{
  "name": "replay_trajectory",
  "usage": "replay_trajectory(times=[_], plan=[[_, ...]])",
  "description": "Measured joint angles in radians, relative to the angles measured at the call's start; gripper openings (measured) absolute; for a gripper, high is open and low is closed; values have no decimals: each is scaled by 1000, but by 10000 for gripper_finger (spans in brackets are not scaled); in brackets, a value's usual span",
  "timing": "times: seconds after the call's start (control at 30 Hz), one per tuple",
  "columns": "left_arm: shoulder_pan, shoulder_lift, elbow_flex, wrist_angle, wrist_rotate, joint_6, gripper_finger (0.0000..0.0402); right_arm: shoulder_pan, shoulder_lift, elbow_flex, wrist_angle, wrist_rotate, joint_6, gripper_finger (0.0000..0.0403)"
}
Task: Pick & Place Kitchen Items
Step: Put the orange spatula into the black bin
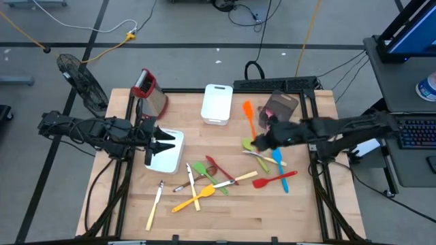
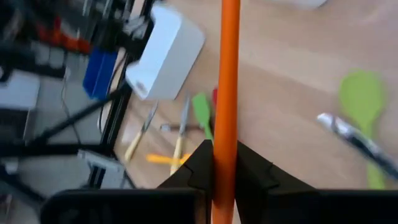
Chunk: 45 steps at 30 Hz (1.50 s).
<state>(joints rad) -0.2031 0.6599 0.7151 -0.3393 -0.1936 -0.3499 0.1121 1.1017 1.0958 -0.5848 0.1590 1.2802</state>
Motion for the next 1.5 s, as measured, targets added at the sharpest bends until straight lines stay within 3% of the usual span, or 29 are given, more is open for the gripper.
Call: replay_trajectory(times=[0.3,0.47,0.63,1.1,1.5], plan=[[0,1,0,5,0,-4,157,-124,-160,0,-208,18,91,28],[0,1,0,27,0,5,157,-194,-206,-16,-251,-74,147,29],[0,1,0,82,-1,57,157,-278,-255,-140,-246,-183,191,28],[0,1,1,105,0,75,157,-578,-388,-566,224,-477,408,33],[0,1,1,105,1,54,157,-790,-435,-643,363,-557,410,43]])
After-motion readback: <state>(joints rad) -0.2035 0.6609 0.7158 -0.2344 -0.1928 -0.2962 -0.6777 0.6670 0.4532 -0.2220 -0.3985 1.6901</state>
